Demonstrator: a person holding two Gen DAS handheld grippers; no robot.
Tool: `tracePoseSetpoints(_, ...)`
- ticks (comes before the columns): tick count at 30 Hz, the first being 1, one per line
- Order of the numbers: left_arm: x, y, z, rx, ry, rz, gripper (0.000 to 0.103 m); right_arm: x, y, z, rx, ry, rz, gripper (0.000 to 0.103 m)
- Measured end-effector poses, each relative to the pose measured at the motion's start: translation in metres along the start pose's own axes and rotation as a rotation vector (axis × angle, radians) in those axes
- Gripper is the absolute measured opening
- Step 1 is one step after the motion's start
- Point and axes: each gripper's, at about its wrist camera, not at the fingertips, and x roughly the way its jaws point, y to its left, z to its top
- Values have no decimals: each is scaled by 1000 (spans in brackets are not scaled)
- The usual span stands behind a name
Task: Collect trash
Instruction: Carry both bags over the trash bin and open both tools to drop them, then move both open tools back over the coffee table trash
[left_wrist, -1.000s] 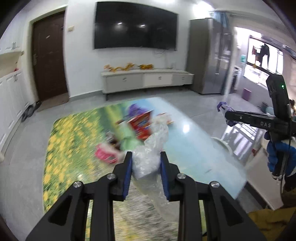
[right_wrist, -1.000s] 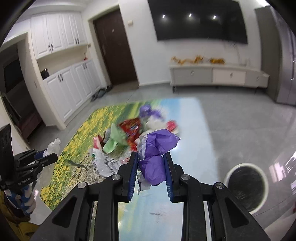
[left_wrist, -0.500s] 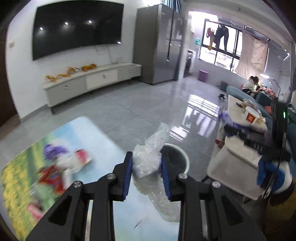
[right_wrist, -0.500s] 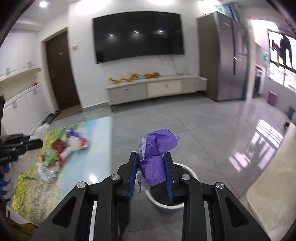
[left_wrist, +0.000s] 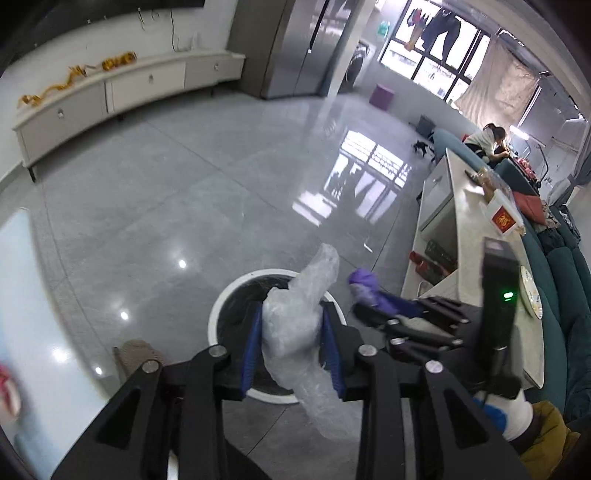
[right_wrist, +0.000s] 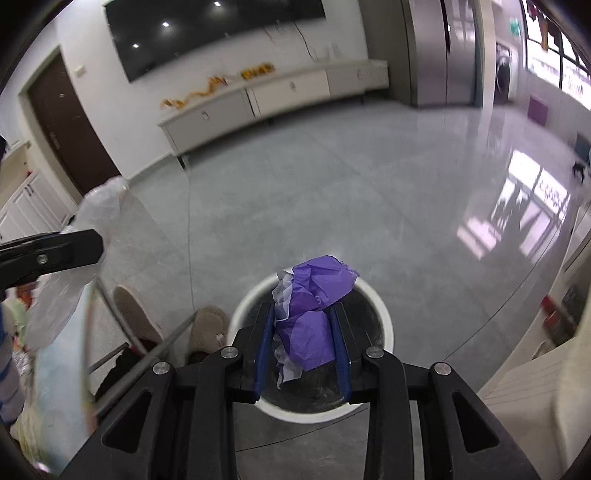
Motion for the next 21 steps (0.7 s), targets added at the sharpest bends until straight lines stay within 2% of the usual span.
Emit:
tracePoseSetpoints(2,17,6,3,-18,10,2,59,18,-4,1,0,27,-9,41)
tracePoseSetpoints(4,27,11,4,-37,13,1,60,37,-6,4,1,51,-24,49)
tracePoseSetpoints(7,33,17,3,-68,18,-4,60,49,-11,7,5,73,-35,50)
tracePoseSetpoints(10,23,13,2,-59,-17,27,60,47,-17,6,3,67,-41,51)
tracePoseSetpoints(14,-5,1,-3,-44,-104,84,60,28,-15,8,3,26,-47,51)
tracePoseSetpoints(21,-78,-26,-26,24,-281,219,60,-52,9,6,-28,-113,-54,51)
